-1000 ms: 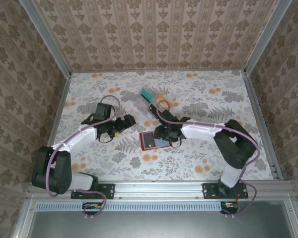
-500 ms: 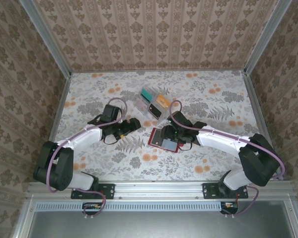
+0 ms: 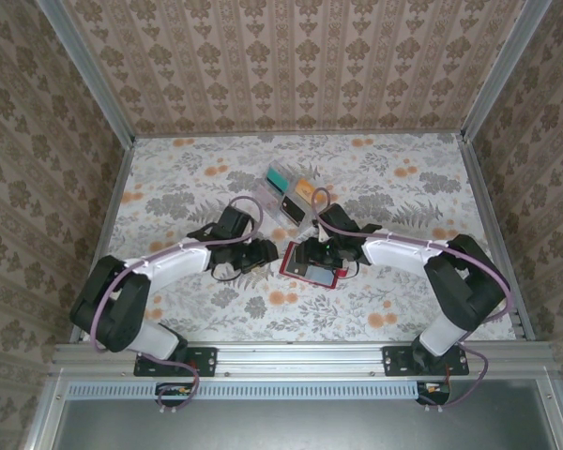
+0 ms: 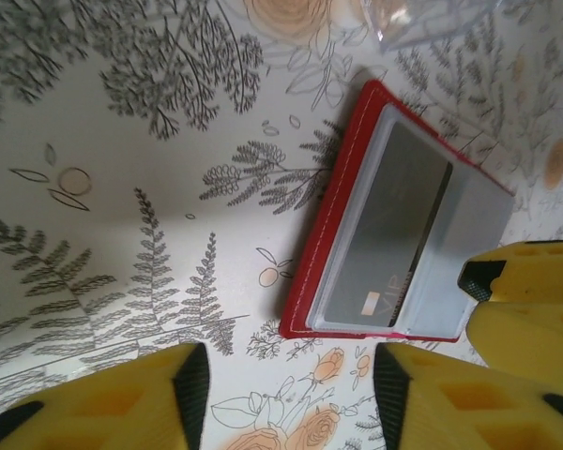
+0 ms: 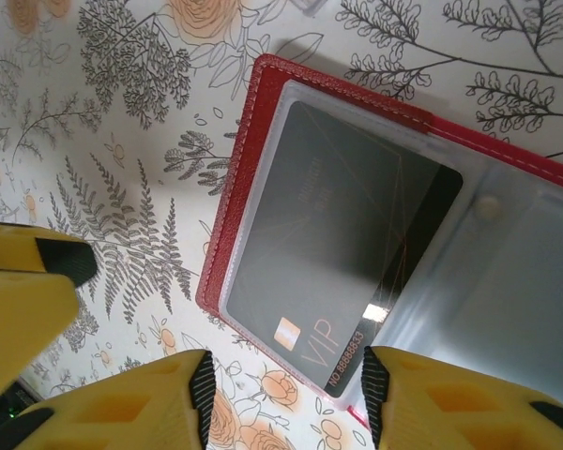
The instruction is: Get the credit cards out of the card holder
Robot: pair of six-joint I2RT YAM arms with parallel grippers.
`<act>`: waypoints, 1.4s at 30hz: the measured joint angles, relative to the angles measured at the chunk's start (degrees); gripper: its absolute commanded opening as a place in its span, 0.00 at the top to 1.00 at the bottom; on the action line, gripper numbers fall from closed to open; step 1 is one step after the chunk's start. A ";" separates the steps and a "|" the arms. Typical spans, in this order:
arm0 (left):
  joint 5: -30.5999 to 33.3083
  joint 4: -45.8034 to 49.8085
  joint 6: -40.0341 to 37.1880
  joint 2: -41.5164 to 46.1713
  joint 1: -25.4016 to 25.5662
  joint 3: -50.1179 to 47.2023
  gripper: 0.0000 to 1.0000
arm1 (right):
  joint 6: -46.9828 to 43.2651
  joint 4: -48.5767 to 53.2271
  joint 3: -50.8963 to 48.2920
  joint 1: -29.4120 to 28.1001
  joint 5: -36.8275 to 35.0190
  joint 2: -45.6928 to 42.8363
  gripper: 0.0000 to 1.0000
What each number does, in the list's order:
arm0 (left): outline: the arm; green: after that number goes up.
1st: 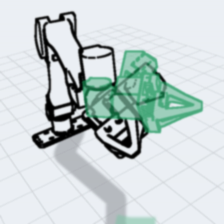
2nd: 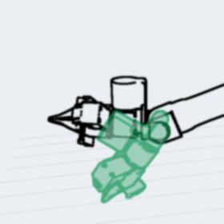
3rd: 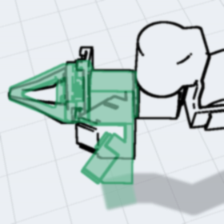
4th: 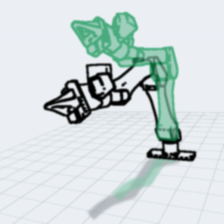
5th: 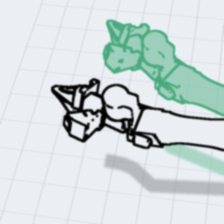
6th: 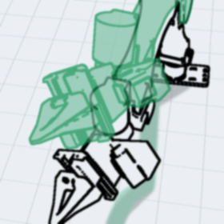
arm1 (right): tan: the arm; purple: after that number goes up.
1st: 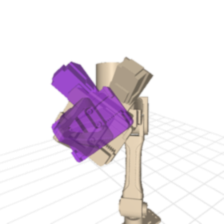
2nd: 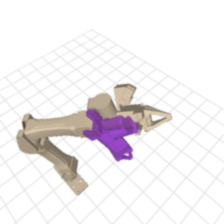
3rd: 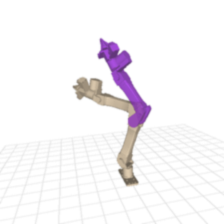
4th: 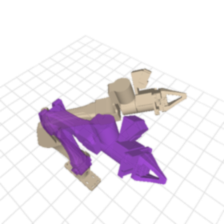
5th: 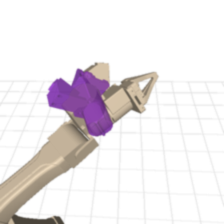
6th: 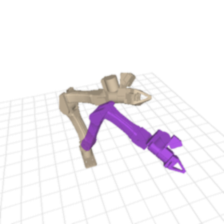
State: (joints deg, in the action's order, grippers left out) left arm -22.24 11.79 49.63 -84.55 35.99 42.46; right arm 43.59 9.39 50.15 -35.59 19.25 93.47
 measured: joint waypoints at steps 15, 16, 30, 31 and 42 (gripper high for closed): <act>-0.61 -0.46 -2.95 -10.75 2.73 11.61 0.73 | 10.43 -4.94 -3.69 1.92 -3.63 0.92 0.65; -0.76 -0.44 -3.21 -11.63 2.73 12.22 0.73 | 11.06 -5.68 -3.78 1.92 -3.67 1.07 0.66; -0.83 -0.66 -3.48 -16.13 3.32 13.51 0.82 | 13.88 -7.93 -4.26 1.92 -3.87 2.19 0.73; -0.81 -0.66 -3.30 -16.13 3.32 13.51 0.83 | 13.88 -7.93 -4.28 1.92 -3.93 2.29 0.73; -0.59 -0.50 -2.89 -17.75 3.32 13.16 0.85 | 14.12 -9.38 -4.26 1.92 -3.58 3.78 0.79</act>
State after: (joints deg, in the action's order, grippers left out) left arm -22.83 11.29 46.74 -102.30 39.31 55.61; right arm 57.71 0.01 45.89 -33.67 15.66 97.25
